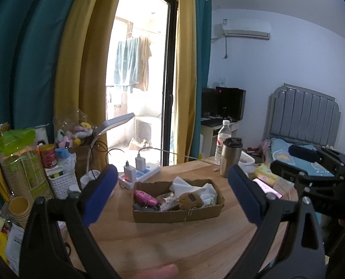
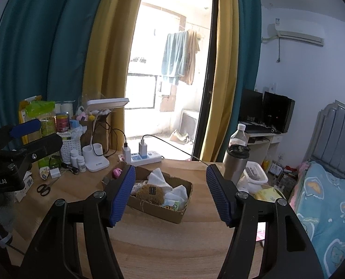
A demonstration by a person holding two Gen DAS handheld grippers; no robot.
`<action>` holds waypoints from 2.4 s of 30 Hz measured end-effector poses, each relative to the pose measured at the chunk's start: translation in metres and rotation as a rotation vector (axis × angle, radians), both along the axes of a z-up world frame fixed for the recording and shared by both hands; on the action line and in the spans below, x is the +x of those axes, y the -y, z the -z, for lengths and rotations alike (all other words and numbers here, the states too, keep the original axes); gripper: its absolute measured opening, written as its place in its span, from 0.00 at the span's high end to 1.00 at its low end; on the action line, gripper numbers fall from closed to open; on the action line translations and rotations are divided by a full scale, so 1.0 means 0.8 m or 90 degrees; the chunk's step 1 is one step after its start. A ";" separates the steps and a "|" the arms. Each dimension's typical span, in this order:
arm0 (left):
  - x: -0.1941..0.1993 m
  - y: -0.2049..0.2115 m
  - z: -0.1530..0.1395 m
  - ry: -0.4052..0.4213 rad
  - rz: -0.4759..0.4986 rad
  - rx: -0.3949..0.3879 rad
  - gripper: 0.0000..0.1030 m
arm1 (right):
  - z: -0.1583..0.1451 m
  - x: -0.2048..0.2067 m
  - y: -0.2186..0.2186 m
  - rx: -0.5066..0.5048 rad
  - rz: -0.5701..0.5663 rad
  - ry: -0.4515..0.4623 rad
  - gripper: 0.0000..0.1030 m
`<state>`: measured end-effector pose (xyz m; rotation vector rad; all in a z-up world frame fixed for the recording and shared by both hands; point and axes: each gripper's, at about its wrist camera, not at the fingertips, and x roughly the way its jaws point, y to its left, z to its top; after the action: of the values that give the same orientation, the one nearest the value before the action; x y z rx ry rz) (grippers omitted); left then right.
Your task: Organize soft objects
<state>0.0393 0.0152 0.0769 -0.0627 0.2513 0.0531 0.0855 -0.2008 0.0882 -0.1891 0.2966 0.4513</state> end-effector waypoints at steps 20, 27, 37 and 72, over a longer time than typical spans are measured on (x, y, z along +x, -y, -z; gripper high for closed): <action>0.003 0.006 0.001 -0.005 0.005 -0.001 0.06 | 0.002 0.000 0.004 0.000 0.000 -0.002 0.35; 0.002 0.006 0.002 -0.004 0.001 -0.001 0.06 | 0.004 -0.002 0.006 0.001 -0.004 -0.003 0.35; 0.003 0.006 0.000 -0.008 0.004 0.001 0.06 | 0.003 0.001 0.007 0.006 -0.002 -0.009 0.35; 0.008 0.012 0.000 -0.011 0.009 0.002 0.06 | 0.006 0.005 0.011 0.010 0.001 -0.015 0.35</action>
<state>0.0455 0.0059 0.0772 -0.0577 0.2692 0.0407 0.0899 -0.2098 0.0836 -0.1684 0.3167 0.4547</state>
